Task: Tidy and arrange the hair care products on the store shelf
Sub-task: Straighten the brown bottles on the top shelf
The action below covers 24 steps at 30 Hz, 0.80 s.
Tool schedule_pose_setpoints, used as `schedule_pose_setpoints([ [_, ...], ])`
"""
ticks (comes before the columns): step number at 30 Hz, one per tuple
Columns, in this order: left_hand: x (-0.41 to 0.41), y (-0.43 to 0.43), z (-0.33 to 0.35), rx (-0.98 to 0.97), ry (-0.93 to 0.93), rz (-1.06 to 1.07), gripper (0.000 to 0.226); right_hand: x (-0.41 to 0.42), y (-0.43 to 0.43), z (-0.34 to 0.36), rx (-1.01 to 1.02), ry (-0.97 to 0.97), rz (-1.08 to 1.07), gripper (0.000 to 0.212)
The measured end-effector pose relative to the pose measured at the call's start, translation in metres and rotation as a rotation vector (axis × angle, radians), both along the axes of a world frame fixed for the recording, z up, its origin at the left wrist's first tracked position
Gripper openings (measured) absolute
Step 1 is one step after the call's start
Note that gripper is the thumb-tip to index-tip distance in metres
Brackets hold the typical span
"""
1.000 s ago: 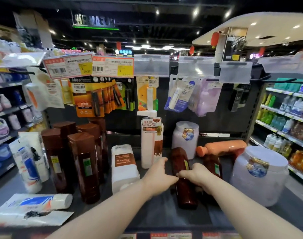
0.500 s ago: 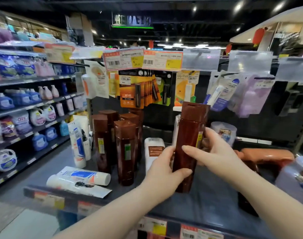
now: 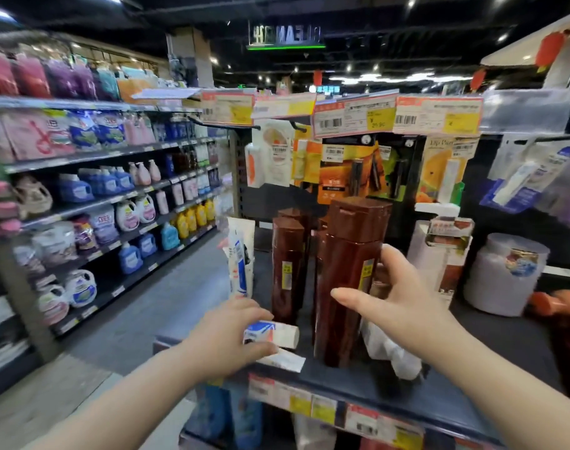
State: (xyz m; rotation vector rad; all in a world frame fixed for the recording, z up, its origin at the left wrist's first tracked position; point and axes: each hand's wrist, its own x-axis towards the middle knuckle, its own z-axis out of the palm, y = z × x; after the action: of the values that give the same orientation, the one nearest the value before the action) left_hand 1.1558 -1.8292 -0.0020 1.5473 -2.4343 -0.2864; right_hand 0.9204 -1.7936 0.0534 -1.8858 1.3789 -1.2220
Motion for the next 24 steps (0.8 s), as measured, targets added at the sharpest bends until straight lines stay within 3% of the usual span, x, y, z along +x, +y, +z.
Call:
schedule_pose_setpoints([
  [3, 0.013, -0.008, -0.018, 0.061, -0.136, -0.054, 0.092, 0.017, -0.001, -0.002, -0.002, 0.024, -0.025, 0.041],
  [8, 0.022, -0.011, -0.034, 0.083, -0.328, -0.104, 0.095, 0.037, -0.006, -0.008, -0.006, 0.057, -0.065, 0.041],
  [13, 0.035, -0.021, -0.038, 0.049, -0.339, -0.125, 0.048, 0.05, -0.01, -0.01, -0.01, 0.063, -0.11, 0.043],
  [20, 0.051, -0.024, -0.042, 0.031, -0.329, -0.104, 0.05, 0.061, -0.011, -0.011, -0.008, 0.116, -0.175, 0.043],
  [24, 0.038, -0.026, -0.042, -0.035, -0.266, -0.15, 0.075, 0.062, -0.011, -0.013, 0.006, 0.103, -0.182, 0.044],
])
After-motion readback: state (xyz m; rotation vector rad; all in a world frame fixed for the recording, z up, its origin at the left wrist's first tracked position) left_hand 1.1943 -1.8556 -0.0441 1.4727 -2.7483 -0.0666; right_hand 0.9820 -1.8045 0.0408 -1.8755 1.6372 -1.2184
